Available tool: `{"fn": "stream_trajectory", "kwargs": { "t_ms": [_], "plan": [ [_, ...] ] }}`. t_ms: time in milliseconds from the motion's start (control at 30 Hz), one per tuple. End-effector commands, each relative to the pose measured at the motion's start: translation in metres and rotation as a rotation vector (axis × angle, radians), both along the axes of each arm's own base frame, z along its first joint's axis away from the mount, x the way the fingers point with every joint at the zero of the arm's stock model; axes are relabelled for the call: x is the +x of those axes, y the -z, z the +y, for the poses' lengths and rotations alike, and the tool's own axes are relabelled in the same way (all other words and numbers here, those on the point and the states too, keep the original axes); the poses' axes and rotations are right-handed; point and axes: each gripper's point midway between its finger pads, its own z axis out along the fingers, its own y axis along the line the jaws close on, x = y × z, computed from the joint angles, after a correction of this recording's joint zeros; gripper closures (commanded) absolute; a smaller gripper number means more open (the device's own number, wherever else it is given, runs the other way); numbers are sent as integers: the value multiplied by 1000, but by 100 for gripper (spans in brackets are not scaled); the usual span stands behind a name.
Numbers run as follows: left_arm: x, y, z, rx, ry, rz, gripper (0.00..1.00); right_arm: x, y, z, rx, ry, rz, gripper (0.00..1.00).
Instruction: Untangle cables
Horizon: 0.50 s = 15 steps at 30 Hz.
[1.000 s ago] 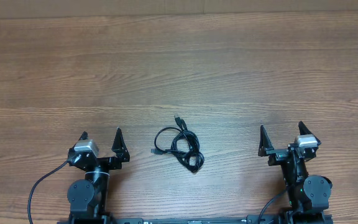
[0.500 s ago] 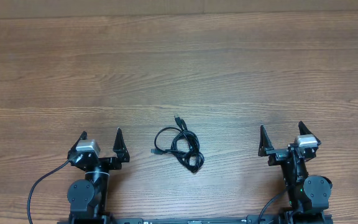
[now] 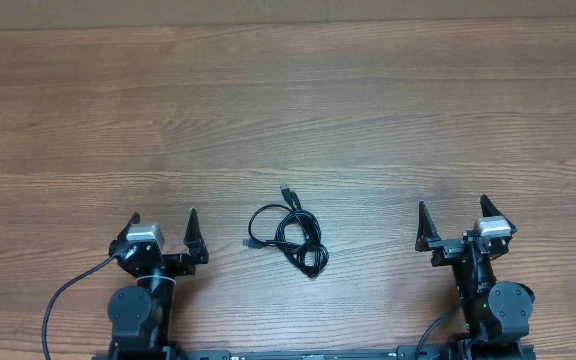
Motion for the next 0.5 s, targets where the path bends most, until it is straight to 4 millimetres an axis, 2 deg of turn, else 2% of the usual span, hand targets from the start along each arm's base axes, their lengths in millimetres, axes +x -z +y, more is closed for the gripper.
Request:
{"fn": "stream_trajectory", "kwargs": {
  "t_ms": [0,167,467],
  "plan": [
    [-6,-12,-2,47,20,28,0,0,1,-3,3,16,-5,0],
    [-13,-16,-2,57,23,76,0,0,1,-3,3,16,-5,0],
    [-7,-16,-5,54,43,196,0,0,1,-3,3,16,-5,0]
  ]
}}
